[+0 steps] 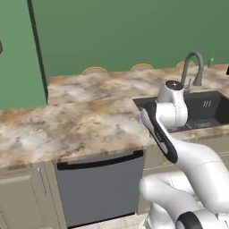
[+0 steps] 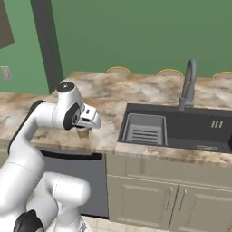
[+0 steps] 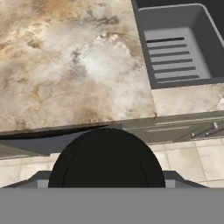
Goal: Move the drinks to the dining counter.
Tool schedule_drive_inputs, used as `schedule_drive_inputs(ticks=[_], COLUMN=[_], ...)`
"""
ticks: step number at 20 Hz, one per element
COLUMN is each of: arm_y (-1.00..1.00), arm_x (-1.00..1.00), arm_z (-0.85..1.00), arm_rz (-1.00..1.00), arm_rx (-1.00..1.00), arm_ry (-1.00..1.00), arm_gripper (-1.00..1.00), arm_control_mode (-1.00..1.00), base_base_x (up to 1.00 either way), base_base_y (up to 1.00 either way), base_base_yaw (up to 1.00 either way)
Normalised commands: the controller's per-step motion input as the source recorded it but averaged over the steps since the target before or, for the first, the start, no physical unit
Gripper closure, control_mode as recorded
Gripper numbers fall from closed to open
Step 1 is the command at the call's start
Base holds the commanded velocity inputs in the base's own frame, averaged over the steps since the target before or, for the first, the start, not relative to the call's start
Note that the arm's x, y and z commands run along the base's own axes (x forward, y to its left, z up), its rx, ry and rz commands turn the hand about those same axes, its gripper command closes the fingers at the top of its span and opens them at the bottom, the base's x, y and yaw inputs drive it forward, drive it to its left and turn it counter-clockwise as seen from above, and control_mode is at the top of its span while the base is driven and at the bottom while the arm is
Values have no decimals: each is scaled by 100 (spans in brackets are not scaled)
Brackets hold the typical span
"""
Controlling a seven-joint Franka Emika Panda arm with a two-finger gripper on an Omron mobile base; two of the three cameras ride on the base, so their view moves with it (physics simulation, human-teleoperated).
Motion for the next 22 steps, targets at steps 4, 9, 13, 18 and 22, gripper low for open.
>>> schedule_drive_inputs(ticks=[4, 9, 13, 18, 22], arm_y=[0, 0, 0, 0, 0], arm_x=[0, 0, 0, 0, 0], arm_z=[0, 0, 0, 0, 0], arm_rz=[0, 0, 0, 0, 0], arm_rx=[0, 0, 0, 0, 0], arm_ry=[0, 0, 0, 0, 0], arm_gripper=[100, 100, 100, 100, 100], arm_control_mode=[100, 100, 100, 100, 100], base_base_x=[1, 1, 0, 0, 1], base_base_y=[-100, -100, -100, -100, -100], base_base_yaw=[-7, -6, -4, -1, 0])
